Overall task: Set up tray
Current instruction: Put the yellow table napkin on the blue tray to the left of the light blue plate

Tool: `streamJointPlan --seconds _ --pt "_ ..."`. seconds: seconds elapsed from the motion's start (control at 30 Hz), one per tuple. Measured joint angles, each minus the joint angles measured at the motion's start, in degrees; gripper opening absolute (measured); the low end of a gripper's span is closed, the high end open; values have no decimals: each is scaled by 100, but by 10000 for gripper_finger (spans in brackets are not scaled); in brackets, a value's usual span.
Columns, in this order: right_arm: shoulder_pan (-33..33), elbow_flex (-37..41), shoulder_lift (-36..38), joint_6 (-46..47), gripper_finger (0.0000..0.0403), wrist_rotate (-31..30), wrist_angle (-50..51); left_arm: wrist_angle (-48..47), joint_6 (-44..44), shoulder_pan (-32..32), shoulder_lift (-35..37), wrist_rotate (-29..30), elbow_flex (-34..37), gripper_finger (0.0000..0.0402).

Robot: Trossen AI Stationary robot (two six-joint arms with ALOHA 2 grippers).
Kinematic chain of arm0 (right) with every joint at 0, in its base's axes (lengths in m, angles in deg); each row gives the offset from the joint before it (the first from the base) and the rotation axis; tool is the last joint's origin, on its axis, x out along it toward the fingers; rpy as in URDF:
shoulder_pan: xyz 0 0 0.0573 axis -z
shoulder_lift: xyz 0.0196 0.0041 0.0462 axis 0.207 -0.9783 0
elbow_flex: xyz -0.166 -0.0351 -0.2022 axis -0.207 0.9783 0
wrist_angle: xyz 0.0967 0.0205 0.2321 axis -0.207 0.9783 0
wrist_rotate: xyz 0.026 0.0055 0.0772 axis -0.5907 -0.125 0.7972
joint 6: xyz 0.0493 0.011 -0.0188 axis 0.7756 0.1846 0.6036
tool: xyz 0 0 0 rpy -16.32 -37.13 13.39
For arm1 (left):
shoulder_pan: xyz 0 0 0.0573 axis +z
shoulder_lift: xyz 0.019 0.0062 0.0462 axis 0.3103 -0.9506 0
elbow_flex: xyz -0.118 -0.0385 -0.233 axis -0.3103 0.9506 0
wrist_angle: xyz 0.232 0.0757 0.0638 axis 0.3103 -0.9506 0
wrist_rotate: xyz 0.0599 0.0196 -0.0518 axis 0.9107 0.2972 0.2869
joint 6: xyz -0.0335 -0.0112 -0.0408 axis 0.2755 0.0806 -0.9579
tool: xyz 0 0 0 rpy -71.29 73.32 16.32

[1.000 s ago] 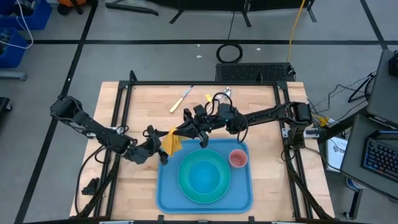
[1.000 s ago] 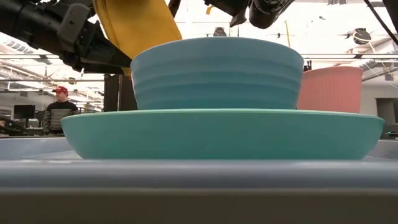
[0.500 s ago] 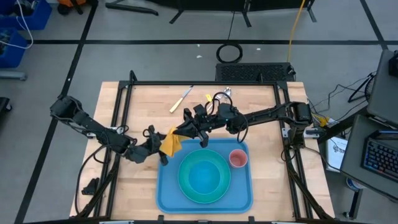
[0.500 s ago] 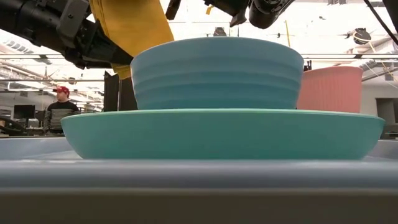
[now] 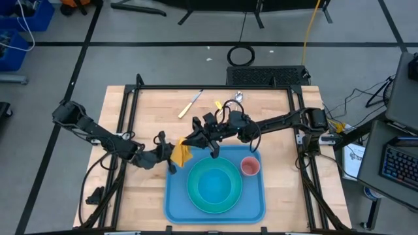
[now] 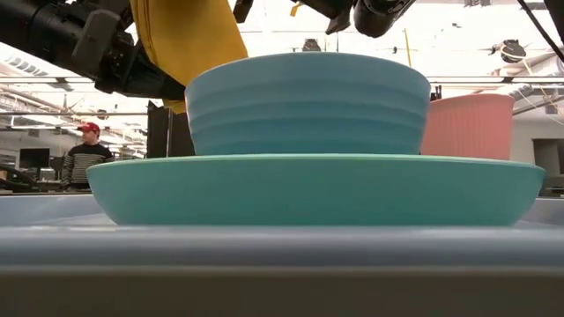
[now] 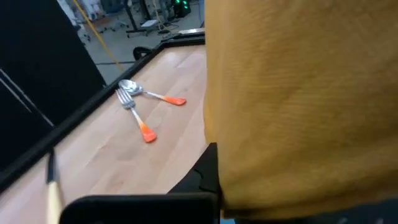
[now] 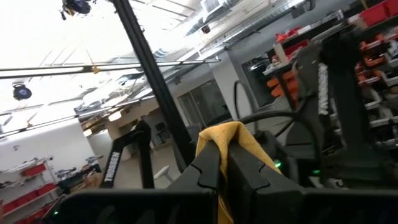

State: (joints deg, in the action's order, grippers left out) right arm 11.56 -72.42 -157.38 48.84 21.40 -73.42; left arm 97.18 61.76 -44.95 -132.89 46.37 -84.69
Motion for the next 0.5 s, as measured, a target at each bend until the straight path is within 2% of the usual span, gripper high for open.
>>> streamJointPlan --seconds 0.27,0.5 --pt "-320 0 0 -92 14 -4 312 -403 376 -167 2 867 0 7" --pt "-749 7 0 -498 14 -275 764 -564 975 -436 1 1148 0 7"
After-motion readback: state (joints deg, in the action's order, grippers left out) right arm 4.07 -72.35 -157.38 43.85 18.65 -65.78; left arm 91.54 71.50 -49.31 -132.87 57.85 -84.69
